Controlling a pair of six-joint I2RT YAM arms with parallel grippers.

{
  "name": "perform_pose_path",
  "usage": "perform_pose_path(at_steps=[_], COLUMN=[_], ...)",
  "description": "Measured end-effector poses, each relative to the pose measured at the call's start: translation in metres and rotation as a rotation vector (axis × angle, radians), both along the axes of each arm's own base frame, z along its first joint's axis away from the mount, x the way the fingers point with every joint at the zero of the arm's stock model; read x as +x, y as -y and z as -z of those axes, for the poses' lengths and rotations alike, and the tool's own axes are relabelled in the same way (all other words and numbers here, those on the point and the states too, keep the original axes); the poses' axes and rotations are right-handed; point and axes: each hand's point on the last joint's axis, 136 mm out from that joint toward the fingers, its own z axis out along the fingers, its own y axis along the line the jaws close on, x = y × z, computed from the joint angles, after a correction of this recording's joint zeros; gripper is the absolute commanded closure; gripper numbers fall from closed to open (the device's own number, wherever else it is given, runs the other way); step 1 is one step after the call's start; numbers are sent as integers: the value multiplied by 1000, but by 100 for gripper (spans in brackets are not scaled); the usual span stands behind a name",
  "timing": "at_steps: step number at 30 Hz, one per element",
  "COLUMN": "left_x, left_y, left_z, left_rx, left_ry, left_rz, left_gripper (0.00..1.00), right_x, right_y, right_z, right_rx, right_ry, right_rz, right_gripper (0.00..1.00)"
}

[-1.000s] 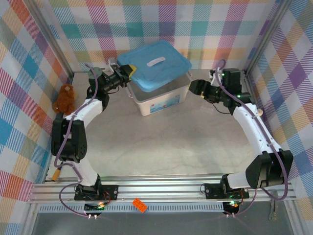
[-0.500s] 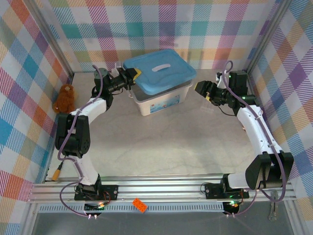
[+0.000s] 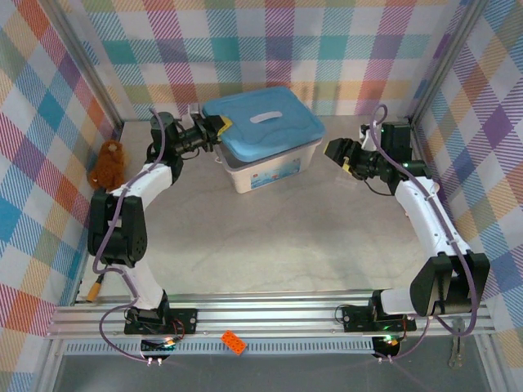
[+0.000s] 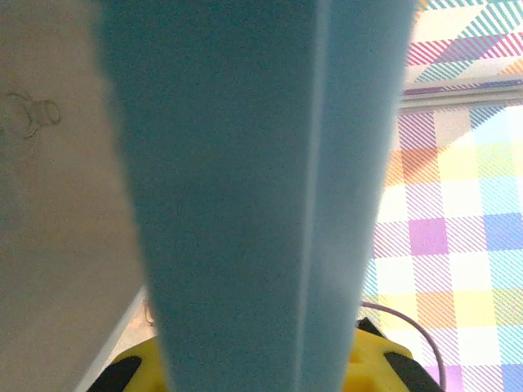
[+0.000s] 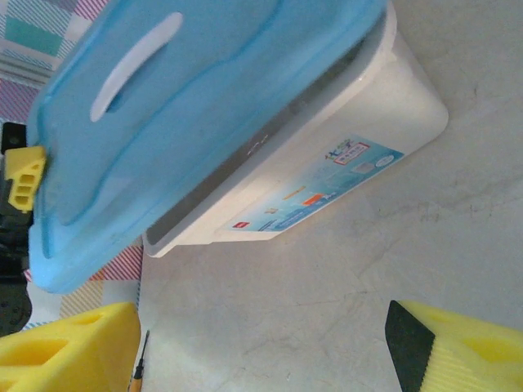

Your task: Organize the chemistry lab equipment

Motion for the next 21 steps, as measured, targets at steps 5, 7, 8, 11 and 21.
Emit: perform_pose_path(at_steps=[5,7,8,11,21], left_x=[-2,-2,-3,-4,-5], left_y=[-5,-5,-4,-4,-2], left_z=[-5,-3,-3,-2,2], left_rx=[7,8,8,9,10], left_ry=[12,6,4,3,-8], left_rz=[-5,-4,-1,6,13], left_gripper=[100,100,100,100,100], right_x=[-1,-1,-2,-2,-1], right_y=[0,0,0,0,-1], right_z=[3,1,1,-1,-1], right_rx=[3,3,3,4,18], right_ry=[-6,-1,1,7,13], right_rz=[1,1,1,1,4], right_gripper=[20,20,20,20,20])
